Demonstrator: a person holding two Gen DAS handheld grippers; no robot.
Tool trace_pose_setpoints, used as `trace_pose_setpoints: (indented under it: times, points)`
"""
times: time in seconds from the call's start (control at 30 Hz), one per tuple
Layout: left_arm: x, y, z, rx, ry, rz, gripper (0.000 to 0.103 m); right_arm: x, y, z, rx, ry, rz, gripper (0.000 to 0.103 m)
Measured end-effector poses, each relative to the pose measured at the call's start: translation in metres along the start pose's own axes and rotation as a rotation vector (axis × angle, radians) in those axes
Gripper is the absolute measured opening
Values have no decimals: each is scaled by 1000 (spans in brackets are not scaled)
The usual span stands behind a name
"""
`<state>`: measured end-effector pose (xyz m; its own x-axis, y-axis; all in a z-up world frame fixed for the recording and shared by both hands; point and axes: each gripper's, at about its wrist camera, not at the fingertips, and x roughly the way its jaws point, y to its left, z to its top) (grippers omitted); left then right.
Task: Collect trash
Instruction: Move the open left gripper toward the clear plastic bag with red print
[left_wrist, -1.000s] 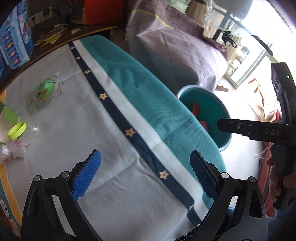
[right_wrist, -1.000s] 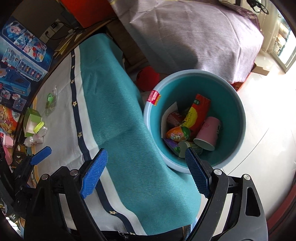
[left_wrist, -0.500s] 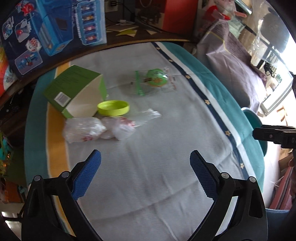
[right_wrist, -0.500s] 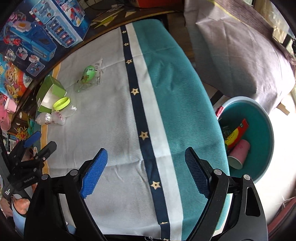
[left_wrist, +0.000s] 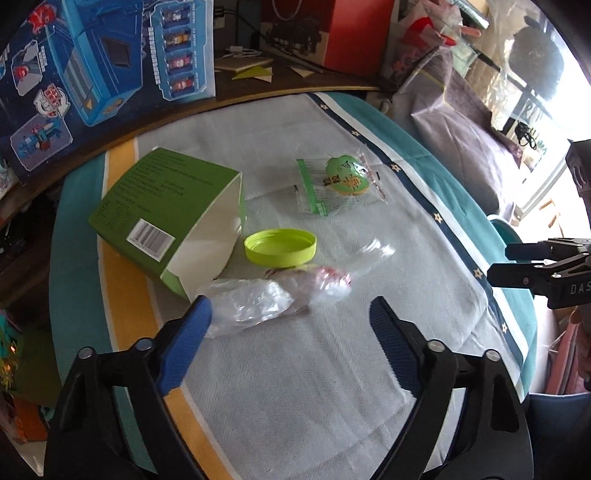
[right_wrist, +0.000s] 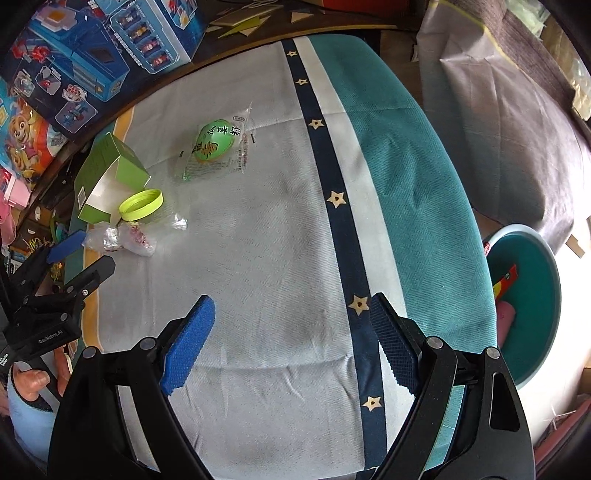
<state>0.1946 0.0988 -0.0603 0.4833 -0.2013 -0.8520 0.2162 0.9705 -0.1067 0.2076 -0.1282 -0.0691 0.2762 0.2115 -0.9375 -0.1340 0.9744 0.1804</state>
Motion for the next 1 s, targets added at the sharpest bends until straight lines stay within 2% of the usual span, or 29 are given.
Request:
trace_pose_setpoints:
  times: [0.03,0.1,0.3,0.47,0.57,0.63,0.77,0.83,0.97,1.0]
  points:
    - [3,1,-2,-10,18,-26,70,2,1,1,-1,4,0,82]
    - [7,1,-9,-22,45,-63,66,5,2,1,-1,10,4,82]
    - [5,-15,-26,-20,77,-153,66,11,1,3,13,27,17,82]
    - [-17,-23,-24,32,24,-117,67,9,-3,3,17,26,21,82]
    - [-17,-22,-14,72,-1,-71,71,9,-5,3,33,29,27,82]
    - [-7,-22,-8,105,16,-63,77,9,-6,3,38,30,28,82]
    - [27,-21,-2,185,82,-30,78,7,-9,6,46,29,20,82]
    - [35,-21,-2,204,84,-19,82,7,-10,9,44,27,14,82]
    - [33,-25,-8,210,71,-67,80,12,-10,16,55,33,14,82]
    - [34,-28,-11,214,78,-75,70,14,-9,17,55,36,15,82]
